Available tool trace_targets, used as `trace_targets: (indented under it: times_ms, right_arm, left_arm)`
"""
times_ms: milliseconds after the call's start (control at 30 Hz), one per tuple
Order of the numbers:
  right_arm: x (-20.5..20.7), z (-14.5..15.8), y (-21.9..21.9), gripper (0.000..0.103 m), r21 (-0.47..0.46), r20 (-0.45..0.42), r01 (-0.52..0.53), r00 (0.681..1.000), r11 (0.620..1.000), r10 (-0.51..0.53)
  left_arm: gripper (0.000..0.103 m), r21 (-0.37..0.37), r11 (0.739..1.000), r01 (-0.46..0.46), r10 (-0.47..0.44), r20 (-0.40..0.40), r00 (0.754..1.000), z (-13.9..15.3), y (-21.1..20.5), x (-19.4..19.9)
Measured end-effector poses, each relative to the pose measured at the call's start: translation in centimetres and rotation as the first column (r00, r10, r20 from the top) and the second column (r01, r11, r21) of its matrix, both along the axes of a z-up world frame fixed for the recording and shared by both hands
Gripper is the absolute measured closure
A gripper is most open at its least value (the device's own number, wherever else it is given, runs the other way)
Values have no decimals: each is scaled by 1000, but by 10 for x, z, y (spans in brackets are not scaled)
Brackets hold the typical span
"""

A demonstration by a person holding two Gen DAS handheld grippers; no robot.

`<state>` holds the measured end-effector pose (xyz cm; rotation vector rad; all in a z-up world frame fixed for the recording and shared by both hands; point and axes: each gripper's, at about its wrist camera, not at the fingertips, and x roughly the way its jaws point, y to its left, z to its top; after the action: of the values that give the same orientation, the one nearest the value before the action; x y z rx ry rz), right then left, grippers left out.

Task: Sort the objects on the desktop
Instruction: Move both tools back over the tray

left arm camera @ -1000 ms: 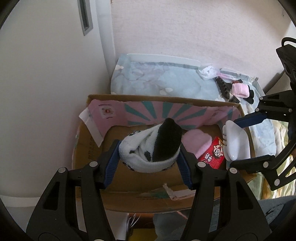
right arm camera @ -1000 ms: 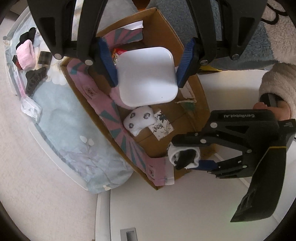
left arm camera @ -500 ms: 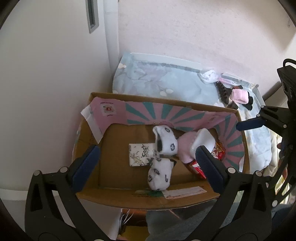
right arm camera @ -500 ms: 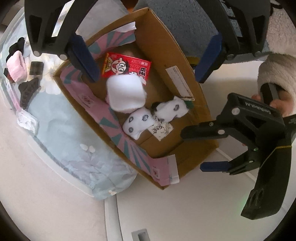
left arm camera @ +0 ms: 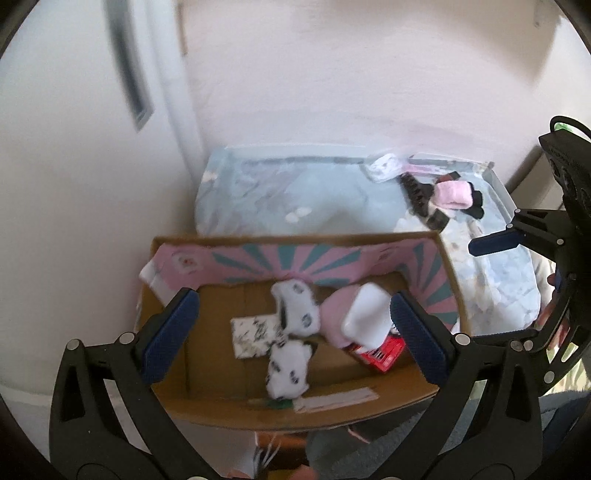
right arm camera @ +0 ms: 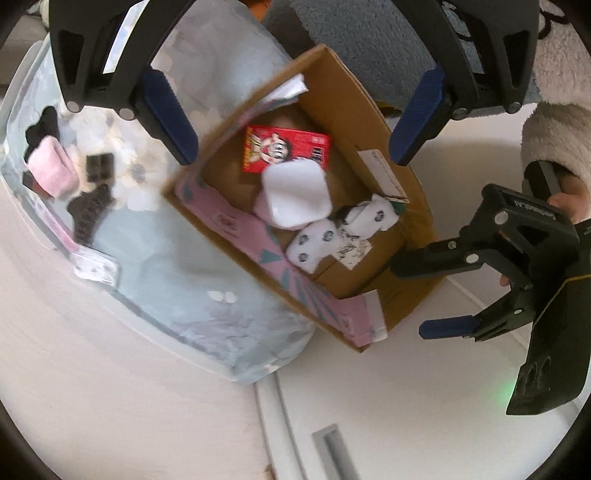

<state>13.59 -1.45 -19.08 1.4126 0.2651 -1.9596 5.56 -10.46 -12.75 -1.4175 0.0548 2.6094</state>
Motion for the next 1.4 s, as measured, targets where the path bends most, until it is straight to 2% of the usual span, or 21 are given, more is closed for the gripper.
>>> trace_targets:
  times_ms: [67, 200, 267, 433, 533, 633, 800, 967, 1167, 1400]
  right_arm:
    - [1, 1, 13, 1, 6, -15, 20, 1000, 1000, -20]
    - [-4, 3, 57, 0, 7, 43, 102, 994, 995, -102]
    - [-3, 10, 80, 1, -4, 16, 146, 989, 989, -146]
    - [-6, 21, 143, 0, 64, -68, 267, 962, 962, -263]
    - [-11, 18, 182, 0, 130, -107, 340, 939, 931, -328]
    - [-18, 15, 216, 0, 148, -118, 379, 924, 913, -364]
    - [-34, 7, 258, 1, 147, -128, 402, 914, 904, -386]
    - [-60, -16, 286, 1, 124, -96, 396, 917, 910, -386]
    - [-88, -55, 295, 1, 112, -69, 354, 935, 928, -348]
    - [-115, -99, 289, 1, 99, -54, 305, 952, 947, -301]
  left_arm:
    - [0, 0, 999, 33, -33, 0, 999, 4, 14, -4]
    - [0, 38, 994, 101, -101, -22, 995, 13, 46, -12]
    - [0, 39, 990, 135, -133, -52, 990, 19, 66, -15]
    - [0, -37, 981, 189, -190, -46, 981, 28, 119, -29]
    - [0, -58, 973, 224, -227, -48, 973, 29, 151, -36]
    - [0, -50, 964, 261, -263, -29, 964, 24, 187, -45]
    - [0, -67, 954, 291, -292, -7, 956, 3, 235, -58]
    - [0, -64, 970, 233, -230, 44, 972, -32, 266, -85]
    - [0, -50, 996, 80, -74, 113, 991, -80, 275, -111]
    - [1, -30, 994, -106, 109, 163, 980, -122, 271, -124]
